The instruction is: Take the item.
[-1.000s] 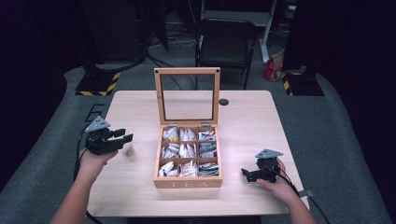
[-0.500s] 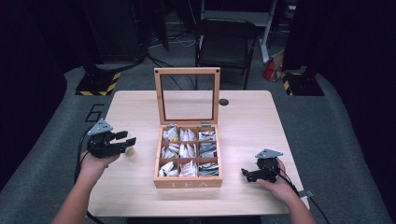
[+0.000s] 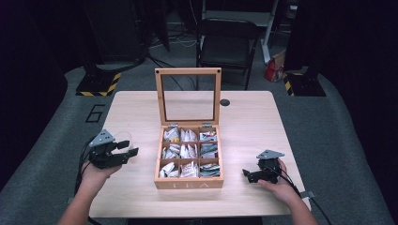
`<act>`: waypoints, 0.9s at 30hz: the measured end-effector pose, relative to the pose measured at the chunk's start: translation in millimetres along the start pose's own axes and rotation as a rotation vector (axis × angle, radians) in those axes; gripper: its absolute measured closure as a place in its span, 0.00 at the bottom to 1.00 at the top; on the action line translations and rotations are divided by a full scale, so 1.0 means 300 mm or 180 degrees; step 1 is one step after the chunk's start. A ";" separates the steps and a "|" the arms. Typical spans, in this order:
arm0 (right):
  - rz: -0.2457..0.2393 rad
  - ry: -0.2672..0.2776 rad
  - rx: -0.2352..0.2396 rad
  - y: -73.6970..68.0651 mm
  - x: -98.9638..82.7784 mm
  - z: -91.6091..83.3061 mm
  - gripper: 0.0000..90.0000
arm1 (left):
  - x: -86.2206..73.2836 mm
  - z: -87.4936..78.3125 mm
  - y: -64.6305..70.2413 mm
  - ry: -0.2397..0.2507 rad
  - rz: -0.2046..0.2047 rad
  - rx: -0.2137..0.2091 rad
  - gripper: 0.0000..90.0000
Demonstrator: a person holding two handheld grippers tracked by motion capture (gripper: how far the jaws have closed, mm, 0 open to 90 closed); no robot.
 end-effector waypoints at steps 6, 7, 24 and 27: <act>0.0001 0.0000 0.0001 0.000 0.000 0.000 0.00 | -0.042 0.012 0.014 -0.0031 -0.0014 -0.0011 0.51; 0.0001 0.0000 0.0001 0.000 0.000 0.000 0.00 | -0.048 0.015 0.015 -0.0038 -0.0017 -0.0014 0.51; -0.0003 -0.0001 -0.0002 0.000 0.000 0.000 0.00 | -0.162 0.049 0.029 -0.0074 -0.0132 -0.0004 0.49; 0.0000 0.0000 0.0000 0.000 0.000 0.000 0.00 | -0.172 0.053 0.028 -0.0108 -0.0137 -0.0001 0.49</act>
Point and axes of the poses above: each handheld gripper's, and its own axes: z roughly forward along the jaws, x roughly out of its top, y roughly to its right, the point moved 4 cm from there along z, roughly forward along the jaws, and after that the axes turned 2 degrees about -z, right-handed, at the moved point
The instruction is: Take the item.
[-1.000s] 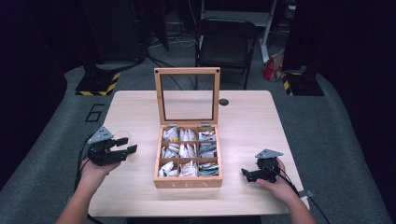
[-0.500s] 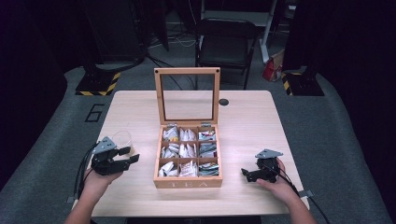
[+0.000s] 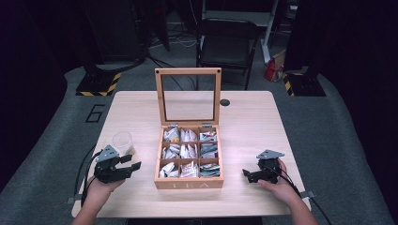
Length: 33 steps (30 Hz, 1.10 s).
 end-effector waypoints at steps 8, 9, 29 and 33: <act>-0.0001 0.0000 0.0001 0.000 0.000 0.000 0.00 | -0.034 0.020 -0.003 -0.0013 -0.0027 -0.0011 0.50; 0.0000 -0.0001 0.0000 0.000 0.000 0.000 0.00 | -0.038 0.021 -0.002 -0.0038 -0.0024 -0.0036 0.50; 0.0000 0.0000 0.0000 0.000 0.000 0.000 0.00 | -0.096 0.070 -0.009 -0.0186 0.0004 -0.0050 0.50; -0.0001 -0.0001 0.0001 0.000 0.000 0.000 0.00 | -0.102 0.084 -0.001 -0.0215 -0.0004 -0.0078 0.50</act>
Point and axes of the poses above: each handheld gripper's, and its own axes: z roughly forward along the jaws, x roughly out of its top, y roughly to its right, the point moved 4 cm from there along z, roughly forward along the jaws, and after that the axes turned 2 degrees about -z, right-handed, at the moved point
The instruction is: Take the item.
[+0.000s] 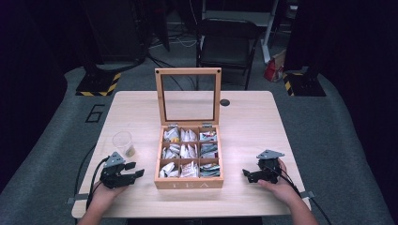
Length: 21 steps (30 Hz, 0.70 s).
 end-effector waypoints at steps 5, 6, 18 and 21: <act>0.0000 0.0000 0.0000 0.000 0.000 0.000 0.00 | -0.005 0.014 0.011 -0.0089 0.0076 -0.0021 0.49; -0.0004 -0.0001 -0.0002 0.000 0.000 0.000 0.00 | -0.005 0.016 0.010 -0.0063 0.0110 0.0002 0.49; 0.0000 0.0001 0.0000 0.000 0.000 0.000 0.00 | -0.006 0.014 0.012 -0.0110 0.0094 -0.0007 0.49; 0.0000 0.0000 0.0000 0.000 0.000 0.000 0.00 | -0.005 0.012 0.009 -0.0103 0.0091 0.0003 0.49</act>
Point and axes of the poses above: each handheld gripper's, and its own axes: z roughly forward along the jaws, x roughly out of its top, y roughly to its right, the point moved 4 cm from there along z, roughly forward along the jaws, and after that the axes turned 2 degrees about -z, right-handed, at the moved point
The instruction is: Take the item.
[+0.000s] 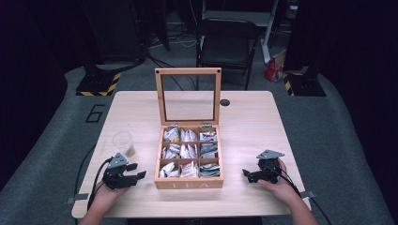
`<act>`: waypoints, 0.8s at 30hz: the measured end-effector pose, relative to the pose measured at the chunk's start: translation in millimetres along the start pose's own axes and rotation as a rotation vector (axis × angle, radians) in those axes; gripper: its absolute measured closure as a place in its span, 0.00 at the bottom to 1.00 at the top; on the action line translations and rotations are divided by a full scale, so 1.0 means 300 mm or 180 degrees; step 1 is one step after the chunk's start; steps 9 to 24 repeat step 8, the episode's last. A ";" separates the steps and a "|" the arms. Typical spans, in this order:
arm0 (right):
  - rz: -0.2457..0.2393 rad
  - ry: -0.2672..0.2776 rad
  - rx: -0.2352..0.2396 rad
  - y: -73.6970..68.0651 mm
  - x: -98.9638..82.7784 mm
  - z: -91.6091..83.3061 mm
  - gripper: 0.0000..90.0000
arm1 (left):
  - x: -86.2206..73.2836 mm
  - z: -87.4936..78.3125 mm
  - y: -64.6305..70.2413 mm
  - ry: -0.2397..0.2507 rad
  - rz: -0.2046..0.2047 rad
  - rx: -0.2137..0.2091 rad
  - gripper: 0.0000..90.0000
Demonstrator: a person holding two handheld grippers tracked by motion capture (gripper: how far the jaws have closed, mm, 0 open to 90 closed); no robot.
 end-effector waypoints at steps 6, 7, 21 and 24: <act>0.0000 0.0000 0.0000 0.000 0.000 0.000 0.00 | 0.003 -0.013 -0.006 0.0037 -0.0009 0.0036 0.49; -0.0003 -0.0001 -0.0002 0.000 0.000 0.000 0.00 | 0.004 -0.017 -0.007 0.0070 -0.0014 0.0048 0.49; 0.0001 0.0001 0.0000 0.000 0.000 0.000 0.00 | 0.005 -0.022 -0.007 0.0076 -0.0022 0.0042 0.48; 0.0001 0.0001 0.0000 0.000 0.000 0.000 0.00 | 0.005 -0.022 -0.007 0.0076 -0.0022 0.0042 0.48</act>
Point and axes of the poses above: each handheld gripper's, and its own axes: z roughly forward along the jaws, x roughly out of its top, y roughly to its right, the point moved 4 cm from there along z, roughly forward along the jaws, and after that the axes turned 2 degrees about -z, right-handed, at the moved point
